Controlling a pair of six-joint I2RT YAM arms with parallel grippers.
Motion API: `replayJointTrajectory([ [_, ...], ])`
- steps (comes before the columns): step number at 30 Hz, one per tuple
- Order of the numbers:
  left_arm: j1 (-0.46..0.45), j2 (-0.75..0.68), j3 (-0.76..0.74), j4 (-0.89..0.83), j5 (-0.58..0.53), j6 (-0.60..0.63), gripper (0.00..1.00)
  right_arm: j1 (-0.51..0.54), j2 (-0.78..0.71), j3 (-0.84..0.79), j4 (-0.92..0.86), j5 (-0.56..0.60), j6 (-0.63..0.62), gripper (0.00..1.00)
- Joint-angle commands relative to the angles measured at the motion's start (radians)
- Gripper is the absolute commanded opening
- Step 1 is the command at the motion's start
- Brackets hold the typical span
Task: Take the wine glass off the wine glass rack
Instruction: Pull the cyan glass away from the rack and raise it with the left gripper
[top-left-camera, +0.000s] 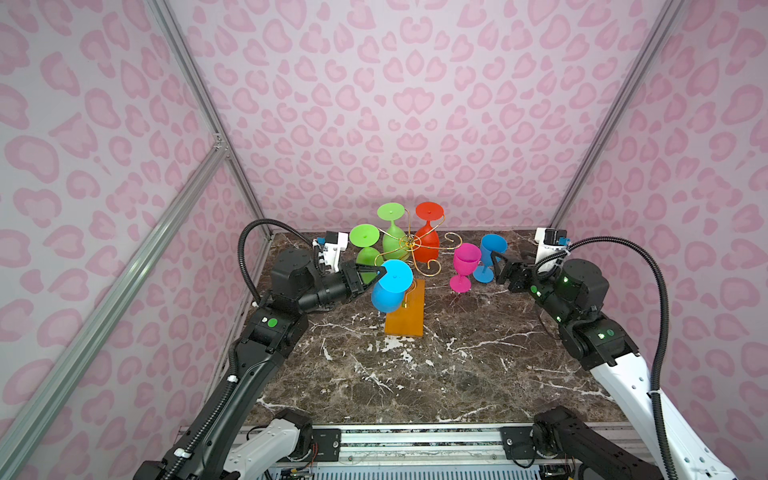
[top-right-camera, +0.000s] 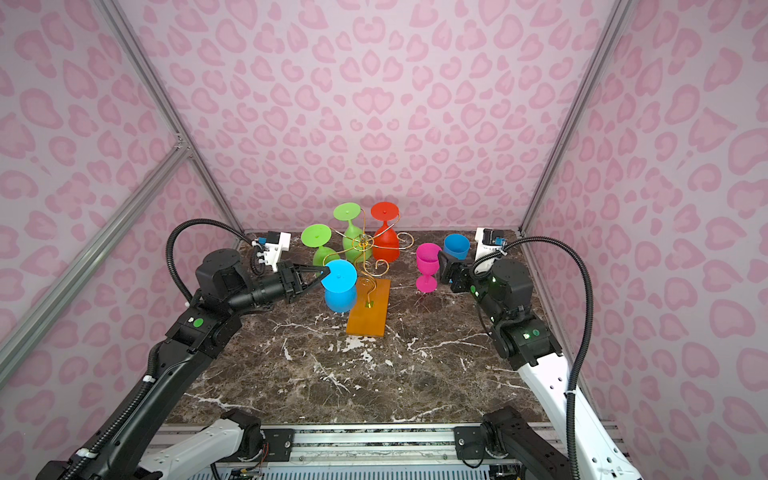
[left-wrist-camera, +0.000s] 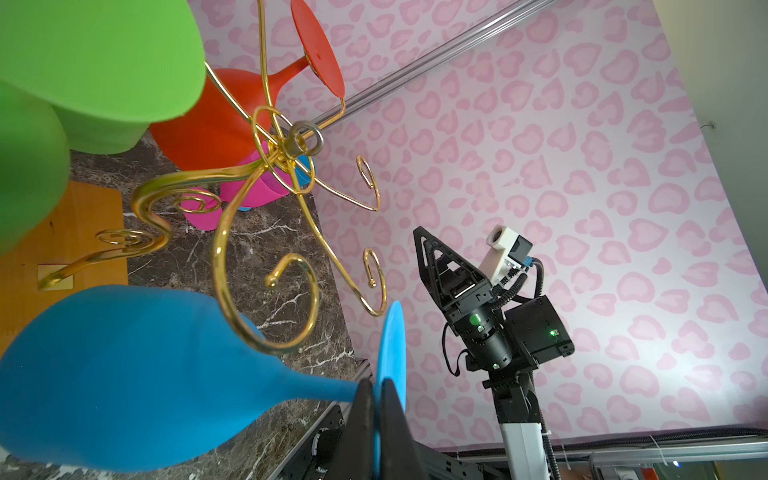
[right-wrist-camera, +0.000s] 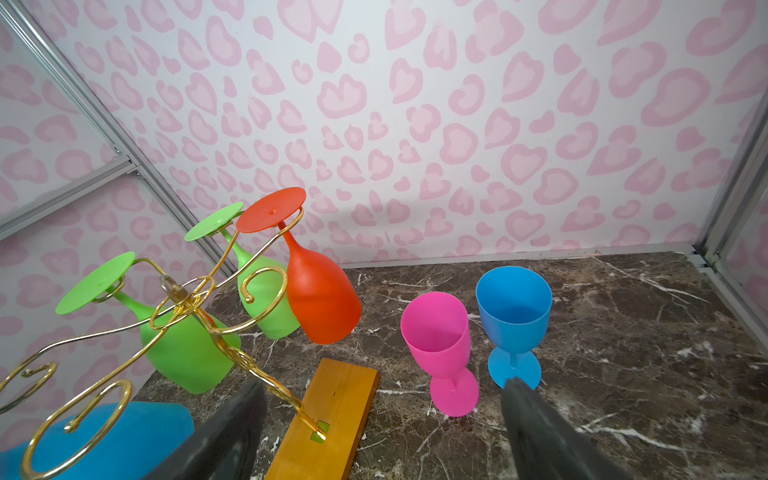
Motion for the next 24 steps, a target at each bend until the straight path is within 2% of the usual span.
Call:
replayJointTrajectory([
  [1, 0.012, -0.026, -0.013, -0.015, 0.017, 0.018, 0.03, 0.002, 0.002, 0.006, 0.014, -0.003, 0.004, 0.9],
  [8, 0.075, -0.11, -0.03, -0.074, 0.016, 0.033, 0.03, 0.001, 0.006, 0.011, 0.015, -0.008, 0.005, 0.9],
  [15, 0.211, -0.176, -0.003, -0.201, 0.03, 0.098, 0.03, 0.002, 0.01, 0.015, 0.014, -0.011, 0.003, 0.9],
  [19, 0.274, -0.193, 0.04, -0.291, -0.007, 0.161, 0.03, 0.001, 0.007, 0.018, 0.01, -0.01, 0.0, 0.9],
  [24, 0.364, -0.194, 0.082, -0.286, -0.025, 0.168, 0.04, 0.001, -0.001, 0.023, 0.0, -0.002, -0.01, 0.9],
])
